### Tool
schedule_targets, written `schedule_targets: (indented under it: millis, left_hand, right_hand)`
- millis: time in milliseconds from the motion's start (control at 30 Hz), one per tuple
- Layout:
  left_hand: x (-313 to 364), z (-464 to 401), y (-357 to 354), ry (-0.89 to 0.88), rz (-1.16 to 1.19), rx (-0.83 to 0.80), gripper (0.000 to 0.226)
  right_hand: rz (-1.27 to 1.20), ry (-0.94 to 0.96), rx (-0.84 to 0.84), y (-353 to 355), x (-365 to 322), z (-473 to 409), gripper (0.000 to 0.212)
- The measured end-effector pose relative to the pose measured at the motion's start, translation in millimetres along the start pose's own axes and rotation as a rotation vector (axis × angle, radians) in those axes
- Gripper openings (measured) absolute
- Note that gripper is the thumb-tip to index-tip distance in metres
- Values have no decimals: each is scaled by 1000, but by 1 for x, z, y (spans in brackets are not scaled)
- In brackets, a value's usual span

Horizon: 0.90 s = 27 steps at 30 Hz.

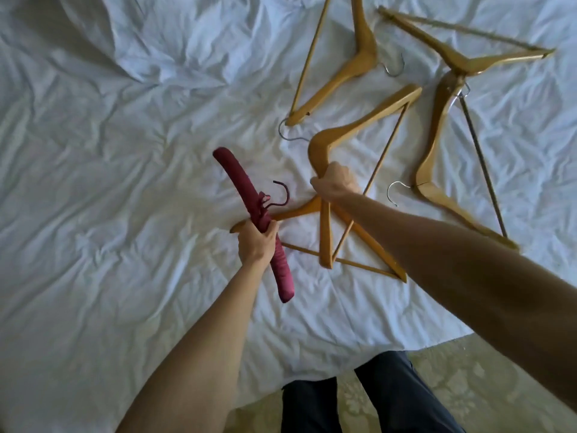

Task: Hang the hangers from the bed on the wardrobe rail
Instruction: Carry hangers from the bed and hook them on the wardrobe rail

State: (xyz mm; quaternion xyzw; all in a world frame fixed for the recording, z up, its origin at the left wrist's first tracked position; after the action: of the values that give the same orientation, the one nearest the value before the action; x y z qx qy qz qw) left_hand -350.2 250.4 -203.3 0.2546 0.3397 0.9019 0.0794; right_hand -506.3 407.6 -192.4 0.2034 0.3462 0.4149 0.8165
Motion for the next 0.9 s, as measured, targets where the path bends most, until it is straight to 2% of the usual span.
schedule_targets:
  millis: [100,267,367,500,633,767,900]
  left_hand:
    - [3,32,31,62,134,-52,28]
    - [20,104,85,113,363,-214,25]
    - [30,155,117,92,477,-312,27]
    - [34,216,155,23,609,-331,36]
    - [20,261,188,18,704,-213,35]
    - [-14,307,220,51,792,-21,24]
    - [-69,363,249,94,942,202,23]
  right_hand:
    - [-70,17,81,12,6,56,45]
    - [-335,96,155,56,-1,158,28]
    - [-384,229,170,81,-10,220,23]
    - [-315,437,145,104,-35,298,9]
    - [-266,603,38,105,-58,358,14]
    - [-222,805,-115,89,-81,411,15]
    - [-160,933,-298,51,-104,466,14]
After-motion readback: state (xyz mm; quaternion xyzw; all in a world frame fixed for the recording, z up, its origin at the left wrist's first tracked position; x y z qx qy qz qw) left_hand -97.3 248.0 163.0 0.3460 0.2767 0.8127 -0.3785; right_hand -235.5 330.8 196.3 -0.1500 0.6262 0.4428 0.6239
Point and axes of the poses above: each hand's wrist, its own z-axis away from the middle knuckle, its own y-axis out of the back of the hand, x = y × z, the point moved 3 cm from there along -z, towards the middle knuckle, and after that the axes turned 8 degrees about -z, right-handed, at the moved point
